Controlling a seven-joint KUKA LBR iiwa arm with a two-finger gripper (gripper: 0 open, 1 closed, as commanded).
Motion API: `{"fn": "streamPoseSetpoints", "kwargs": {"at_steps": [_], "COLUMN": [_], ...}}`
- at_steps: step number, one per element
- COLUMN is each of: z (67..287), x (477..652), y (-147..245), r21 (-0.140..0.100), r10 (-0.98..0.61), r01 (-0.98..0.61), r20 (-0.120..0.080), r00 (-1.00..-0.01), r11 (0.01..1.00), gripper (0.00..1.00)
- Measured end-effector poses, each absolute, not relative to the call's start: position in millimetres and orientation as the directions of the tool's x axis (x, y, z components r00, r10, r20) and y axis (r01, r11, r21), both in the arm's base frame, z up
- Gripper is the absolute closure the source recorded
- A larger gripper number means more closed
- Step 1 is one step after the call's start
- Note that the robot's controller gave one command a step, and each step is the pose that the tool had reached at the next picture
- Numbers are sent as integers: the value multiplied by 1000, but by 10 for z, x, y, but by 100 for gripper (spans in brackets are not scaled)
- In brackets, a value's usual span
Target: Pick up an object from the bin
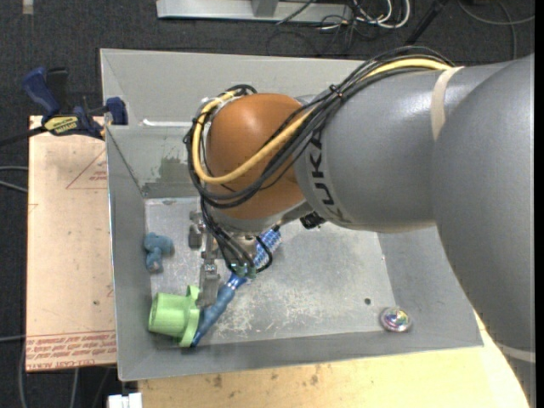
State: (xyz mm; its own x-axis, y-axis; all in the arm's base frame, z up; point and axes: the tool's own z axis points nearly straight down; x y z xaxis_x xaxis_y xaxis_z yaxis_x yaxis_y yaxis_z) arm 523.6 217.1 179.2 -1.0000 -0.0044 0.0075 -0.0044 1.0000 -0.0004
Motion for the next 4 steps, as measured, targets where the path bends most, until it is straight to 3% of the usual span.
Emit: {"fn": "streamPoseSetpoints", "kwargs": {"at_steps": [1, 2, 3, 4], "z": [2816, 796, 834, 2141], "x": [5201, 5479, 5486, 5501], "y": [1635, 1503, 1504, 1690], "r21": [0, 2, 2, 1], "r10": [-161, -305, -304, -329], "r01": [-161, -305, -304, -329], "r20": [-10, 5, 1, -10], "r00": [-987, -952, -953, -944], "r11": [987, 952, 953, 944], "gripper": [0, 0, 100, 100]}}
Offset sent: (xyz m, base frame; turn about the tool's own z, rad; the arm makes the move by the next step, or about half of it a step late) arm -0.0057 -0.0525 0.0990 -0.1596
